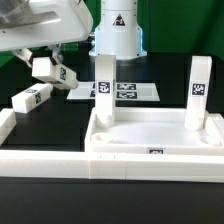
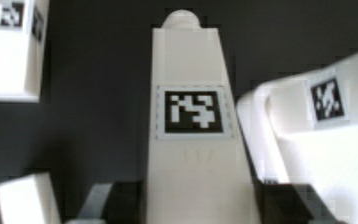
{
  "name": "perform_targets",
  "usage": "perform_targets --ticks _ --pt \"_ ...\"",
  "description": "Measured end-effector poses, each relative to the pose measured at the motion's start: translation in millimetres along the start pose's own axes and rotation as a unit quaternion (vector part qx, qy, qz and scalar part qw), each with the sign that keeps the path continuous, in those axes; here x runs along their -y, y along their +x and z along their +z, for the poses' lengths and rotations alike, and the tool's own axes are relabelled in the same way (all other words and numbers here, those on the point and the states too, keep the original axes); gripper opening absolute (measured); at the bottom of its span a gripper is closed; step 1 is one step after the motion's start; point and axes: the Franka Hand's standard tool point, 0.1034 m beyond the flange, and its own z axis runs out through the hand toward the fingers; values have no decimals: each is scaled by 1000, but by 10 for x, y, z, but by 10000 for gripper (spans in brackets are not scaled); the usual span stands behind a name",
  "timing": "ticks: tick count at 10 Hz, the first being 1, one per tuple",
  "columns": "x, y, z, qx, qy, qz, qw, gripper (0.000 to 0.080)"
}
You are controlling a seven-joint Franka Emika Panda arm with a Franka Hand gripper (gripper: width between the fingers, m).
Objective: Assemble desk
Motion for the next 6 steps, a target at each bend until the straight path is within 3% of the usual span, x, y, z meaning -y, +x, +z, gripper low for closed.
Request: perform_targets --ticks 2,6 --pt "15 78 -83 -56 -12 -3 998 288" --pt "222 315 -368 -215 -46 -37 975 288"
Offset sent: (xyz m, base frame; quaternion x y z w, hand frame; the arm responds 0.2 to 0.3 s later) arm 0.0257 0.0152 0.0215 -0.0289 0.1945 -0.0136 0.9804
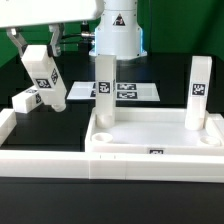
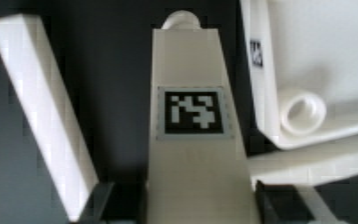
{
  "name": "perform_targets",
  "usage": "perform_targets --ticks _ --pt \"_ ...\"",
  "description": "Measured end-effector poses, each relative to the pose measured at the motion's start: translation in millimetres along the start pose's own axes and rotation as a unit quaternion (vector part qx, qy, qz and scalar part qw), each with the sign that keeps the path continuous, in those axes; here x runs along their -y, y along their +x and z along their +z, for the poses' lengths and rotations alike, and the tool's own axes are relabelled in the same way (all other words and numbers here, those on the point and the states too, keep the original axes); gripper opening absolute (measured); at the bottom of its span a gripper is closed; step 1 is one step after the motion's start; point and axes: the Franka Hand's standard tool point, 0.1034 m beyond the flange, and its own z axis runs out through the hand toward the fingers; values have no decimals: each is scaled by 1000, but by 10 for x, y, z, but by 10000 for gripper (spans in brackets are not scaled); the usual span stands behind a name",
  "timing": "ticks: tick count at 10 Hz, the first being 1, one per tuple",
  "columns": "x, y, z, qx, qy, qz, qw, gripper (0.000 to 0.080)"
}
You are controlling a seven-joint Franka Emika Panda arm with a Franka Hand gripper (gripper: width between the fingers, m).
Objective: Assemble desk
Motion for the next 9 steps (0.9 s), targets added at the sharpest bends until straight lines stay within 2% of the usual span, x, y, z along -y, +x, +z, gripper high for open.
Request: perform_targets --ticks 2,3,4,5,6,7,8,9 --pt "-99 -33 35 -57 -20 5 998 288" --pt "-85 -14 36 -84 -30 7 996 288" --pt "149 -38 12 -71 -16 9 997 288" --pt "324 20 -34 -75 -10 21 997 288" --pt "596 78 -59 -79 -10 23 997 288" --pt "823 130 -86 -81 -15 10 997 288" --pt "874 131 -88 -81 -14 9 997 288" --pt "845 141 -87 -87 -16 10 996 288"
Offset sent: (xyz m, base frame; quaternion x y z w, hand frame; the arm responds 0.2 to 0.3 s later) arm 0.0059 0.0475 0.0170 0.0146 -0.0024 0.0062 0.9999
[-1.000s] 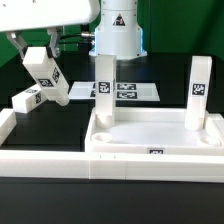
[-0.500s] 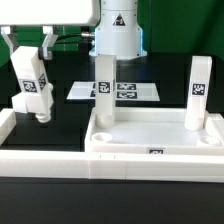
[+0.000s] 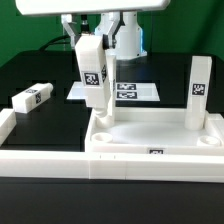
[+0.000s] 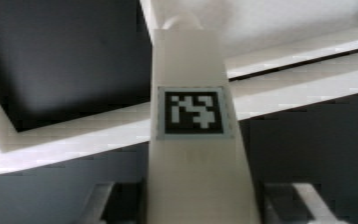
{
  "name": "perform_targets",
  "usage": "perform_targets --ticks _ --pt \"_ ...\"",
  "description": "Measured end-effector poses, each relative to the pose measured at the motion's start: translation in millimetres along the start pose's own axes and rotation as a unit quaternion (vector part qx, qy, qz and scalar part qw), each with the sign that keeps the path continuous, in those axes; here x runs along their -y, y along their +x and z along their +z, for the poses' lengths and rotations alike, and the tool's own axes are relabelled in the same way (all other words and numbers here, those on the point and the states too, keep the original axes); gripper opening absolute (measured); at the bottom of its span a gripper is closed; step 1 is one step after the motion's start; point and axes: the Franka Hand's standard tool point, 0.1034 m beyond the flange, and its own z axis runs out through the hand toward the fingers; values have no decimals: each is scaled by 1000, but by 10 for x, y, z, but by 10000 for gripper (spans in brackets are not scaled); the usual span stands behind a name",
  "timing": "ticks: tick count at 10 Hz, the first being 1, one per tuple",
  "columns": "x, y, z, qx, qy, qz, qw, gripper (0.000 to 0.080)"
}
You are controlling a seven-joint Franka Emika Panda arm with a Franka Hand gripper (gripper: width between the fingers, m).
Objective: Assemble desk
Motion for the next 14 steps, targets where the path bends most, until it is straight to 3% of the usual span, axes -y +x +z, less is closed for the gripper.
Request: perform_targets --ticks 3,5,7,13,14 --pt "17 40 -1 -34 -5 -2 999 288" --pt "278 -32 27 -110 -9 -31 993 288" --pt "593 -134 64 -107 3 -47 993 288" --pt "665 -157 77 -106 5 -45 993 288" --pt "951 -227 69 -105 17 -41 994 288"
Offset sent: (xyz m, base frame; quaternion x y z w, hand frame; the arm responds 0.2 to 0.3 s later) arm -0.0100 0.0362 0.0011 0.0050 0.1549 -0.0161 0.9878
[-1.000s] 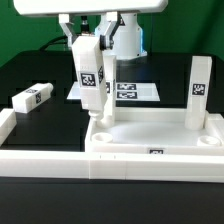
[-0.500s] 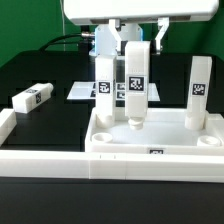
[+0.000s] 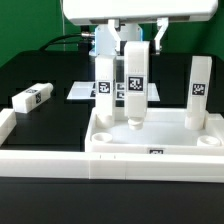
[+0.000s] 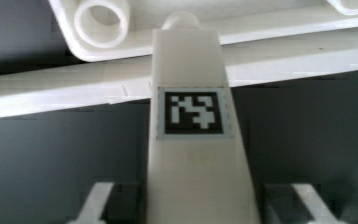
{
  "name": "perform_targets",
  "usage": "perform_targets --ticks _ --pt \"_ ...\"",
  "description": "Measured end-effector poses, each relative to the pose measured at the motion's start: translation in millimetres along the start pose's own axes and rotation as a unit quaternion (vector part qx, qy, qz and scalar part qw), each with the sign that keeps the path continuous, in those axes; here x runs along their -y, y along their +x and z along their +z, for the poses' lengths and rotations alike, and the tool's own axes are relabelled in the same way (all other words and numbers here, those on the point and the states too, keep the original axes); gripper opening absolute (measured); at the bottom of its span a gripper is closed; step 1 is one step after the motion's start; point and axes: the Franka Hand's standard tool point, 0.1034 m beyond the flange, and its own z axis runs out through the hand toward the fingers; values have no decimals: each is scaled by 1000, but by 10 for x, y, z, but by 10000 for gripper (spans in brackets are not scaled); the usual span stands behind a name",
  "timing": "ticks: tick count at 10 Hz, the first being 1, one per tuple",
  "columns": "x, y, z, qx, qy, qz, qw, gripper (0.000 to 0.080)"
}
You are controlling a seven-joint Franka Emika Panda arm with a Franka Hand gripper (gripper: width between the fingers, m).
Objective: Assemble desk
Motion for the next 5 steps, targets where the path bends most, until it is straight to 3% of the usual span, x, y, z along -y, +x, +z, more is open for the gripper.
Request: perform_targets --ticks 2,3,5 --pt "508 -65 30 1 17 -7 1000 288" --pt "564 -84 78 -2 18 -7 1000 288" --pt "534 -91 106 -5 17 1 1000 288"
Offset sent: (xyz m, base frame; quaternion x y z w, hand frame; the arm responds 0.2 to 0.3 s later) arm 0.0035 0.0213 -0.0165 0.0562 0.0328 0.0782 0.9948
